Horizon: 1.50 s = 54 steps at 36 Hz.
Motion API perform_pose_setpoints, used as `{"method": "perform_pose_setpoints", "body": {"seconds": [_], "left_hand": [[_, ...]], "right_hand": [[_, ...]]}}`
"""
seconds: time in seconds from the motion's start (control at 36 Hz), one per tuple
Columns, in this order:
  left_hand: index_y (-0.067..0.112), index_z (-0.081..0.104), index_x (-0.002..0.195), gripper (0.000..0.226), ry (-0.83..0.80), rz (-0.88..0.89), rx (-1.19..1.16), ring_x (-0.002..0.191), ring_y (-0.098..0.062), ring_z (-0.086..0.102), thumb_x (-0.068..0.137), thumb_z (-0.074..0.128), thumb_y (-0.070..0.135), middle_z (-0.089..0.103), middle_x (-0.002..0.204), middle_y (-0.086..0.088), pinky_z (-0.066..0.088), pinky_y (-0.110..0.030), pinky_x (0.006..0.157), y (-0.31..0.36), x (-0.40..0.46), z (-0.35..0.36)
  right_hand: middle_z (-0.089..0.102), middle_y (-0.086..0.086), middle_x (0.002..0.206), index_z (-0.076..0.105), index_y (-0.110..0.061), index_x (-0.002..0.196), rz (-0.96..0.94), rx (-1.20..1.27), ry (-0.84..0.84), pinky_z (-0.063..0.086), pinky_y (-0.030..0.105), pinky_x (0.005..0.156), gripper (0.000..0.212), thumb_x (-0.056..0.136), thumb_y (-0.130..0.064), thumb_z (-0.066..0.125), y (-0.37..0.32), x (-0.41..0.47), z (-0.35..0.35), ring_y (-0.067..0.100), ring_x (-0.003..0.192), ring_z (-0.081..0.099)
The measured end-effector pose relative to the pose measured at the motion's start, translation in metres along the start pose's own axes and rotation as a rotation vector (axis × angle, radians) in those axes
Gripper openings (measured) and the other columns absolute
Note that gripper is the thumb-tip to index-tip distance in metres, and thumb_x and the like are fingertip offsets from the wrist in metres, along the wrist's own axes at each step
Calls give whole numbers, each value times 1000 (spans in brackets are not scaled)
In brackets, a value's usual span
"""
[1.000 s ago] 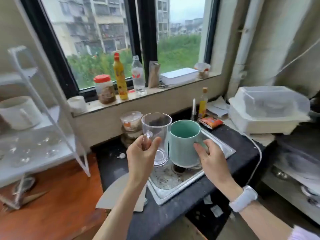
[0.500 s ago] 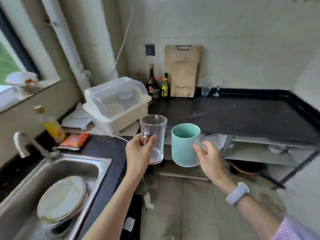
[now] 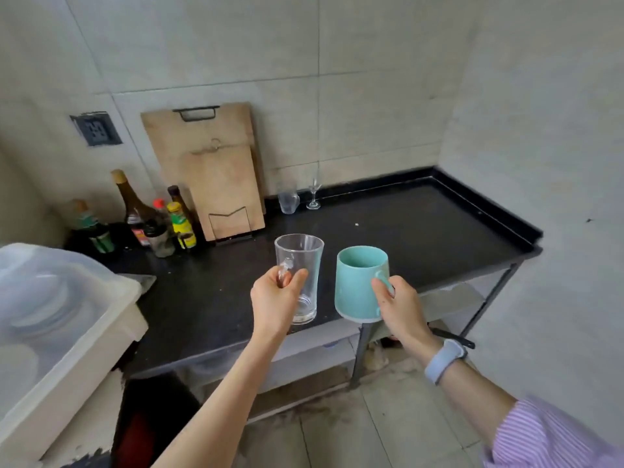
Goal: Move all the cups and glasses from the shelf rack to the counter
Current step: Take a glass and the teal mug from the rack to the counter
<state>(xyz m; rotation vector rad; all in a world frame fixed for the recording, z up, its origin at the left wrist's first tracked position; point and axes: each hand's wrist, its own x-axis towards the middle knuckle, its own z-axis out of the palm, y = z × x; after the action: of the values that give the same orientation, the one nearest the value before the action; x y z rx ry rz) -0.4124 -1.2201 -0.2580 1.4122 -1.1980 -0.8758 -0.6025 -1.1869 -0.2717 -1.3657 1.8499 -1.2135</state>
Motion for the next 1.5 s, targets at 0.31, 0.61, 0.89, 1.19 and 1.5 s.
{"method": "perform_pose_setpoints", "body": {"seconds": [0.31, 0.61, 0.89, 1.19, 1.5], "left_hand": [[8, 60, 66, 22, -63, -94, 4, 62, -15, 61, 82, 67, 21, 65, 67, -8, 50, -17, 54, -27, 135, 118], [-7, 51, 65, 36, 7, -250, 109, 60, -21, 49, 82, 66, 21, 58, 70, -28, 50, -38, 63, -83, 288, 253], [16, 28, 52, 46, 83, -255, 123, 48, -9, 25, 82, 64, 18, 29, 49, 4, 31, -26, 52, -127, 396, 338], [16, 25, 52, 50, 145, -121, 69, 46, -9, 23, 83, 65, 20, 26, 49, 4, 33, -14, 52, -162, 466, 385], [18, 30, 54, 46, 112, -99, 27, 53, -10, 26, 86, 62, 22, 30, 53, 4, 26, -20, 51, -176, 486, 401]], "right_hand": [[48, -7, 67, 39, -23, 66, 108, -36, 17, 35, 4, 42, 30, 94, -31, 46, 49, 153, 13, 4, 62, 47], [53, 3, 75, 49, -5, 83, 186, -20, -128, 40, 23, 56, 30, 93, -33, 45, 117, 363, 54, 15, 72, 53], [48, 2, 70, 44, -10, 75, 212, 8, -155, 42, 26, 56, 28, 93, -31, 46, 159, 501, 91, 23, 72, 56], [52, 3, 76, 49, -7, 87, 152, 80, -127, 39, 3, 44, 19, 94, -25, 47, 192, 578, 138, 32, 81, 64], [58, 11, 85, 50, -6, 90, 169, 125, -141, 52, 42, 78, 15, 93, -21, 49, 211, 608, 148, 32, 90, 66]]}}
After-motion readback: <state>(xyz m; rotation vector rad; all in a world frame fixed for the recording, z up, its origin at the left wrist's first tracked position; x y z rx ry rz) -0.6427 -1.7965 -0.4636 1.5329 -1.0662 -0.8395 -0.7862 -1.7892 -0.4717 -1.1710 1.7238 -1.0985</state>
